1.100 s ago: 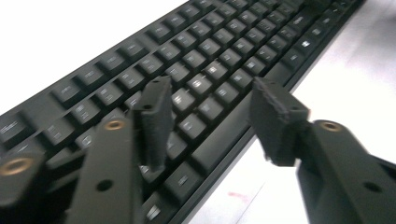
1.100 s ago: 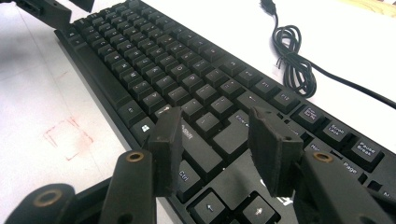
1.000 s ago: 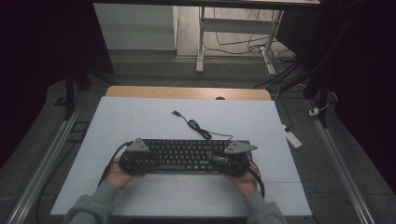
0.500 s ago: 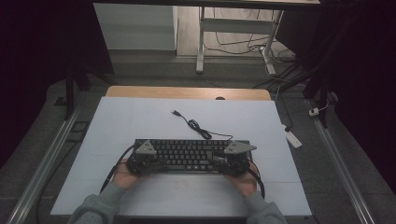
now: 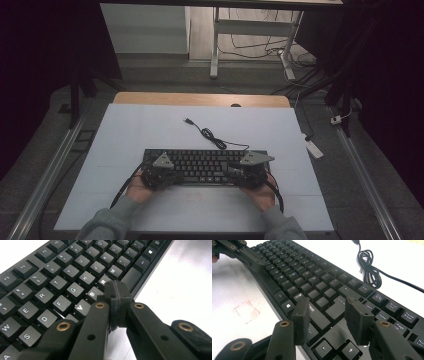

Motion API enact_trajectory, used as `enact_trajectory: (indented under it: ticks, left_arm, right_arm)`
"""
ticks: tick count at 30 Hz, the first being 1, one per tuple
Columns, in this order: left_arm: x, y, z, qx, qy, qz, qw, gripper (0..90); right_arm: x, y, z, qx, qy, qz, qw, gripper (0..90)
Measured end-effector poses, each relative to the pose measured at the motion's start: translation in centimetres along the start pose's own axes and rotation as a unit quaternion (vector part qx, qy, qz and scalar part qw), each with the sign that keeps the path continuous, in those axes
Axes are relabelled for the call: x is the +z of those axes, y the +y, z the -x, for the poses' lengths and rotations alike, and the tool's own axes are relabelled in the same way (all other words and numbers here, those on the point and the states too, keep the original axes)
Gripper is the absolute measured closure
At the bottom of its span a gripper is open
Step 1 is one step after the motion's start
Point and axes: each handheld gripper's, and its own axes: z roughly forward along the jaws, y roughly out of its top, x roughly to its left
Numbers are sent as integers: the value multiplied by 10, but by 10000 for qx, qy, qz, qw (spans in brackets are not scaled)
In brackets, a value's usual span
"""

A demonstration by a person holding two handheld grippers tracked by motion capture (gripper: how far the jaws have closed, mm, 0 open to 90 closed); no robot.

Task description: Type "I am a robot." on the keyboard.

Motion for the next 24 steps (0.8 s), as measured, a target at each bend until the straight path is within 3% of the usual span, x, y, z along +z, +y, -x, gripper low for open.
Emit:
enact_trajectory:
  ticks: [10, 15, 20, 24]
  left_arm:
    - [6, 0, 4, 127, 150, -129, 9997, 889]
    - [5, 0, 5, 154, 196, -82, 9997, 890]
    - [-8, 3, 4, 75, 161, 330, 9993, 861]
    - [-15, 3, 1, -71, 142, 507, 9986, 729]
  right_arm:
    - [0, 0, 0, -8, -16, -26, 10000, 552]
    - [0, 0, 0, -13, -10, -35, 10000, 552]
    - [0, 0, 0, -20, -10, -26, 10000, 552]
    - [0, 0, 0, -5, -4, -6, 10000, 552]
